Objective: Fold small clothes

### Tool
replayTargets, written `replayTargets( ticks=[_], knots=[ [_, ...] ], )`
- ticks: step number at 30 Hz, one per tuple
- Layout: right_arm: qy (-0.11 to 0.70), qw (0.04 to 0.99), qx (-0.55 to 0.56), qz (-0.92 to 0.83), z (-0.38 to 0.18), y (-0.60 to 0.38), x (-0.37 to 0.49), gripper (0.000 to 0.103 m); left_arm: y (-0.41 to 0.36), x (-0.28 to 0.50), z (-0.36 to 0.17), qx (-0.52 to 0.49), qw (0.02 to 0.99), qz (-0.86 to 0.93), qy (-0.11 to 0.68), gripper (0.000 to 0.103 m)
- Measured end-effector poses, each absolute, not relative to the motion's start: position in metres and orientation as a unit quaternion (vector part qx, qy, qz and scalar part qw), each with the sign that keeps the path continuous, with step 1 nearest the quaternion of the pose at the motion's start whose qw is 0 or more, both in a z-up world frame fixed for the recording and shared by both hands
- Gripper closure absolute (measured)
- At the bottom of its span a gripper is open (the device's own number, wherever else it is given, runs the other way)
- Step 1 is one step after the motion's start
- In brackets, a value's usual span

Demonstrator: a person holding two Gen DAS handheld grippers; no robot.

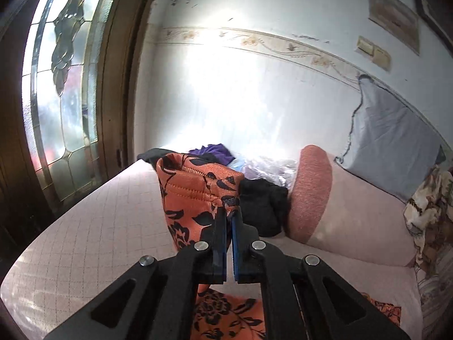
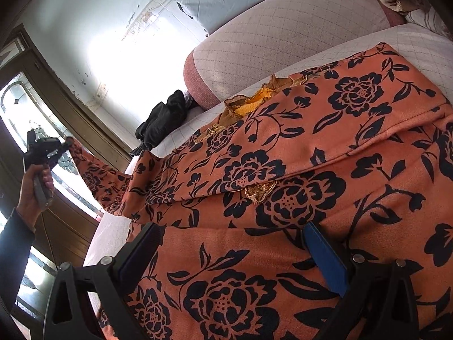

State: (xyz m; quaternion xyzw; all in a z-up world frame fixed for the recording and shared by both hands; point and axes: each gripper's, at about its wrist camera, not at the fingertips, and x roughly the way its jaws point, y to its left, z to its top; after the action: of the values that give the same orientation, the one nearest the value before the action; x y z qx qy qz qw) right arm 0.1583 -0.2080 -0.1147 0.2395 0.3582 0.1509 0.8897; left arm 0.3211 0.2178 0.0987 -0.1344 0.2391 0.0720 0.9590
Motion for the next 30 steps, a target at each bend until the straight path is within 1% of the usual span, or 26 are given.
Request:
replayTargets(
  ticks=[4,9,11,13,14,15,16,17,18,20,22,24,26,30],
  knots=[
    [0.355,0.889,0.245,0.154,-0.115,-0.210,0.158,0.001,0.110,0.320,0.120,-0.095,0.968,-0.026,0.230,0.101],
    [0.351,0.888,0.252,0.157,-0.115,-0.212,0.157,0.001,-0.031,0.304,0.119,-0.068,0.957,-0.158,0.232,0.101],
    [0.350,0.888,0.255,0.159,-0.115,-0.214,0.157,0.001,-0.082,0.296,0.110,-0.057,0.947,-0.201,0.243,0.100],
    [0.349,0.887,0.257,0.160,-0.115,-0.215,0.156,0.001,-0.126,0.295,0.088,-0.040,0.930,-0.237,0.278,0.099],
    [0.348,0.887,0.258,0.160,-0.115,-0.216,0.156,0.001,-0.144,0.301,0.070,-0.032,0.920,-0.245,0.305,0.088],
    [0.347,0.887,0.259,0.161,-0.115,-0.217,0.155,0.001,-0.160,0.304,0.050,-0.019,0.906,-0.251,0.340,0.071],
    [0.346,0.887,0.261,0.161,-0.114,-0.217,0.155,0.001,-0.172,0.304,0.028,0.005,0.887,-0.260,0.381,0.034],
    [0.345,0.886,0.262,0.162,-0.114,-0.217,0.155,0.001,-0.178,0.301,0.008,0.027,0.875,-0.260,0.408,0.029],
    [0.344,0.886,0.263,0.163,-0.114,-0.219,0.154,0.001,-0.175,0.298,-0.004,0.043,0.872,-0.253,0.416,0.029],
    [0.344,0.886,0.265,0.163,-0.113,-0.220,0.154,0.001,-0.155,0.286,-0.013,0.071,0.881,-0.236,0.404,0.029],
    [0.344,0.886,0.265,0.163,-0.113,-0.221,0.153,0.001,-0.119,0.278,-0.008,0.082,0.899,-0.198,0.382,0.028],
    [0.345,0.886,0.263,0.162,-0.112,-0.220,0.153,0.001,-0.073,0.274,-0.005,0.069,0.915,-0.150,0.367,0.024],
    [0.347,0.886,0.263,0.161,-0.111,-0.220,0.153,0.001,-0.024,0.270,-0.013,0.045,0.922,-0.102,0.371,0.020],
    [0.354,0.883,0.266,0.156,-0.108,-0.219,0.155,0.001,0.054,0.268,-0.059,-0.025,0.905,-0.025,0.424,0.020]
  ],
)
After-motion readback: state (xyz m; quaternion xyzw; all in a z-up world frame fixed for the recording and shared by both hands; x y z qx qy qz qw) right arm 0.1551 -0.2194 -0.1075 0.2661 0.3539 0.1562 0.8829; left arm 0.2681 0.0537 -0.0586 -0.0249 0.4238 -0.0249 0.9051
